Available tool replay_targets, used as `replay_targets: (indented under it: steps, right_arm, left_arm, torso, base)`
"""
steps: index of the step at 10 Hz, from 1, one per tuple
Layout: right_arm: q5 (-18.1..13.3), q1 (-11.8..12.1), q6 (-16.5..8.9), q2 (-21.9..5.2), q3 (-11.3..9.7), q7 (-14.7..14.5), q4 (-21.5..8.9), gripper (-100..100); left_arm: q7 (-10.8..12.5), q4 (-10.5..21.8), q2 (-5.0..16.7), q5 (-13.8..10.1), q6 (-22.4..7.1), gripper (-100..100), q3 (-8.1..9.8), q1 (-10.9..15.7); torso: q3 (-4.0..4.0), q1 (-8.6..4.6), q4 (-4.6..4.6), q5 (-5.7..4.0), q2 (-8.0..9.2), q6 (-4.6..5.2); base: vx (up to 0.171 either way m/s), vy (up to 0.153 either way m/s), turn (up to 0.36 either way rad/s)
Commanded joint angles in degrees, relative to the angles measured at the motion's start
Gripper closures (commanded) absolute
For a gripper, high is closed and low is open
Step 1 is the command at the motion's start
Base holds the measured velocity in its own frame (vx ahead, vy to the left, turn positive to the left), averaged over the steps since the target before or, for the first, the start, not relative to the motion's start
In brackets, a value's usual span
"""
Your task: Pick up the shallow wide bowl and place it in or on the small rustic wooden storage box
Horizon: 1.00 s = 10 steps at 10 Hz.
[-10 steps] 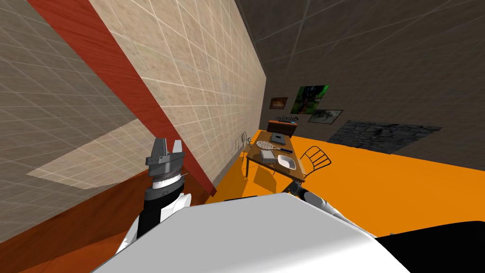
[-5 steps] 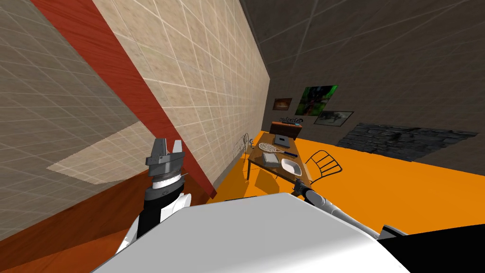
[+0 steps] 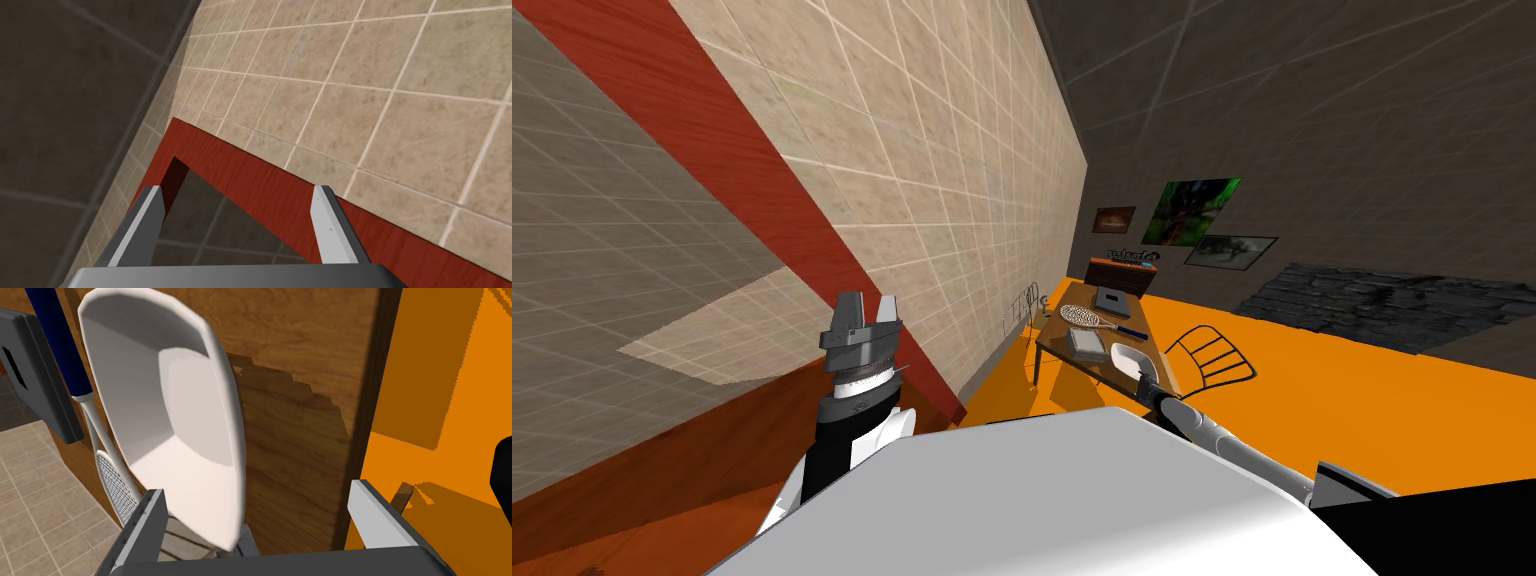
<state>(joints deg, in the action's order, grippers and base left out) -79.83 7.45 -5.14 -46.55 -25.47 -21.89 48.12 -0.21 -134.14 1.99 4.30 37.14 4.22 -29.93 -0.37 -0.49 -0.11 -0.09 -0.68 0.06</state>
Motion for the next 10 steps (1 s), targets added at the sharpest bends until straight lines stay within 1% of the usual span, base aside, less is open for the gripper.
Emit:
replay_targets:
  steps: [1,2,3,4,5,6,8,9,10]
  right_arm:
    - [-2.0,-0.6,-0.2,-0.1,0.0,1.0,-0.6,-100]
    - [-1.1,-0.6,-0.2,-0.1,0.0,1.0,-0.6,-100]
    - [-1.7,-0.6,-0.2,-0.1,0.0,1.0,-0.6,-100]
    - [-0.5,-0.6,-0.4,-0.3,-0.4,0.1,-0.4,-100]
    - [-0.7,-0.6,-0.3,-0.2,-0.3,0.4,-0.5,0]
    - [-0.9,-0.6,-1.8,1.4,-0.6,-0.1,-1.1,-100]
    - [-0.9,-0.6,-1.8,1.4,-0.6,-0.1,-1.1,-100]
    - [-1.6,-0.6,-1.6,1.4,-0.4,0.7,-1.1,-100]
    - [-1.3,-0.5,-1.7,1.4,-0.5,0.2,-1.1,100]
  left_arm:
    - [0.0,0.0,0.0,0.0,0.0,0,0.0,0.0]
    - [0.0,0.0,0.0,0.0,0.0,0,0.0,0.0]
    - [0.0,0.0,0.0,0.0,0.0,0,0.0,0.0]
    - [0.0,0.0,0.0,0.0,0.0,0,-0.01,0.0]
    - [0.0,0.0,0.0,0.0,0.0,0,-0.01,0.0]
    - [0.0,0.0,0.0,0.0,0.0,0,-0.01,0.0]
    - [0.0,0.0,0.0,0.0,0.0,0,0.0,0.0]
    - [0.0,0.0,0.0,0.0,0.0,0,-0.01,0.0]
    - [0.0,0.0,0.0,0.0,0.0,0,-0.01,0.0]
  torso:
    - [0.0,0.0,0.0,0.0,0.0,0.0]
    - [0.03,0.03,-0.01,-0.02,0.09,0.03]
    - [0.18,0.18,0.05,0.01,0.36,0.04]
    - [0.3,0.33,0.09,0.04,0.57,0.05]
    - [0.34,0.38,0.11,0.06,0.63,0.05]
    - [0.35,0.38,0.12,0.06,0.64,0.05]
    - [0.26,0.12,0.08,0.01,0.49,0.04]
    - [0.28,0.2,0.09,0.02,0.53,0.05]
    - [0.32,0.3,0.1,0.04,0.59,0.05]
  base:
    - [0.136,-0.09,0.031]
    - [0.041,-0.041,-0.008]
    - [0.0,0.0,0.0]
    - [0.0,0.0,0.0]
    - [0.0,0.0,0.0]
    - [0.042,-0.057,0.036]
    - [0.037,-0.06,0.019]
    - [0.009,-0.015,0.001]
    - [0.0,0.0,0.0]
